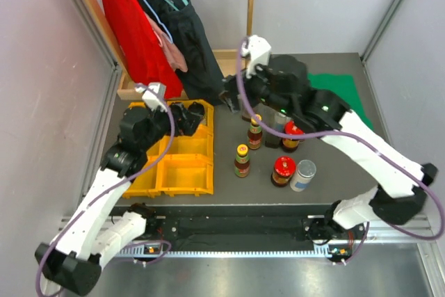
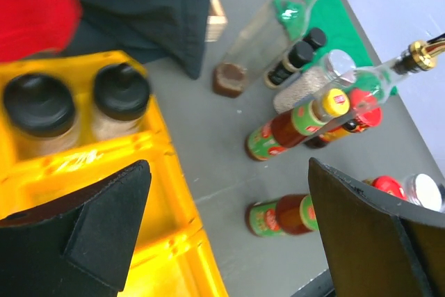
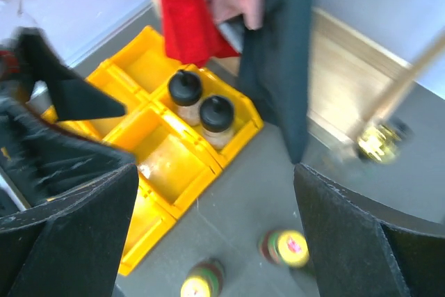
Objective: Organize the condiment bottles
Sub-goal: Place the bottle in the storage box, then pick up the bottle from the center of the board.
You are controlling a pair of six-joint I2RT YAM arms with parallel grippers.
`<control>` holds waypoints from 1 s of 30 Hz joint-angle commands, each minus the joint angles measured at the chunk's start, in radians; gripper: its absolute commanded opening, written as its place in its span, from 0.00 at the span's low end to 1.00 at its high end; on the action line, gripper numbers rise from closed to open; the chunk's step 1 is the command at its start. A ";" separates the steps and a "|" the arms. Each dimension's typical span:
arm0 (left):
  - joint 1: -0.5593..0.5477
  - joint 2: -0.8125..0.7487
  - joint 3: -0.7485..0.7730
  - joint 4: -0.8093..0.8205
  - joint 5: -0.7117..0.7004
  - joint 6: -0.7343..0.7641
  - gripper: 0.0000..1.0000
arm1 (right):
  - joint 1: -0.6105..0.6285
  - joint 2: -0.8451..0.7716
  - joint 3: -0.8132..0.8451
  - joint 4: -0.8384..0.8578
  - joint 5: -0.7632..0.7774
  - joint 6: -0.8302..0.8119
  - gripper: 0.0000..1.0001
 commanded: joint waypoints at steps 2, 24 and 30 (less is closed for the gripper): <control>-0.076 0.191 0.109 0.224 0.054 0.029 0.99 | -0.024 -0.147 -0.085 -0.116 0.172 0.136 0.92; -0.274 0.841 0.516 0.514 -0.121 0.202 0.99 | -0.136 -0.616 -0.451 -0.047 0.644 0.265 0.93; -0.276 0.900 0.530 0.591 -0.153 0.170 0.98 | -0.178 -0.623 -0.452 -0.093 0.625 0.325 0.93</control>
